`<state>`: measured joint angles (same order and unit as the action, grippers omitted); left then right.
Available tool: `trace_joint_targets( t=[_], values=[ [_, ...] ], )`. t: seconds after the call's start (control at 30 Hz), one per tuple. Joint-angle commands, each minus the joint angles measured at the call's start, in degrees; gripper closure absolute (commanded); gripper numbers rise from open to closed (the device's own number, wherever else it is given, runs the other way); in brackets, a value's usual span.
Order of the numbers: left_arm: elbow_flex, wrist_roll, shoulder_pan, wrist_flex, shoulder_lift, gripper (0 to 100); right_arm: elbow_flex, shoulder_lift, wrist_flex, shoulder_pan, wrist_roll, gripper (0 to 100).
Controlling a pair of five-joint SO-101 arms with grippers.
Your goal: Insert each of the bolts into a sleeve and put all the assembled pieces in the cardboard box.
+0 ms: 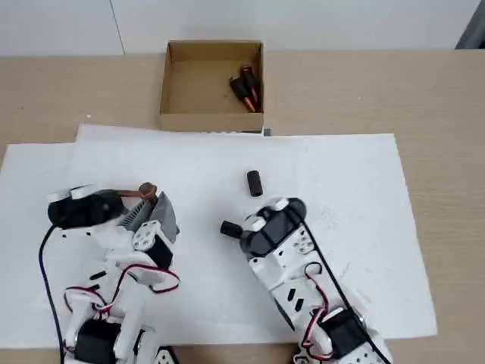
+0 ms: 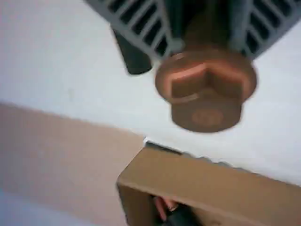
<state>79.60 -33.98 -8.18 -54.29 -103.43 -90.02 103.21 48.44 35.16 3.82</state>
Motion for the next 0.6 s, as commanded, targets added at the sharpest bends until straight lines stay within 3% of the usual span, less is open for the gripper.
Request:
trace_joint_targets(
  t=[0.0, 0.27, 0.57],
  values=[
    [0.48, -6.51, -0.09, 6.24, -0.62, 100, -0.44, 0.66, -3.30, 2.33, -0.18, 99.5],
    [0.84, -10.73, -6.24, 10.73, -0.62, 100, -0.53, 0.66, -2.86, 7.52, -0.44, 99.5],
    [1.10, -10.81, -13.63, 11.96, -0.62, 100, -0.26, 0.66, -3.03, 8.84, -0.18, 99.5]
  ],
)
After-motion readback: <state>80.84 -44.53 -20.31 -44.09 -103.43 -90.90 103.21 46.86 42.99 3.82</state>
